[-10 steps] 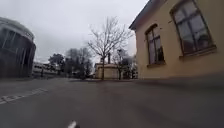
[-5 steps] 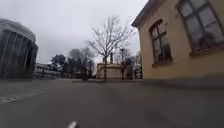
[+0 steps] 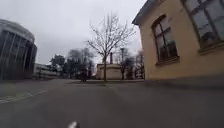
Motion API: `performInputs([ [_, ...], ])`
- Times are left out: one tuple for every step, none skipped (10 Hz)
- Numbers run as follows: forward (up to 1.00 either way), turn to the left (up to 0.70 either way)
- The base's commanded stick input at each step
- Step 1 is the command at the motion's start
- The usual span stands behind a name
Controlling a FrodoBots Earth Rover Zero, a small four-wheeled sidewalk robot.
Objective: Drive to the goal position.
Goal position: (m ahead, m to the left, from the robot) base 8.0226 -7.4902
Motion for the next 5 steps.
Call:
performInputs([
  [1.0, 0.0],
  [1.0, 0.0],
  [1.0, 0.0],
  [1.0, 0.0],
  [1.0, 0.0],
])
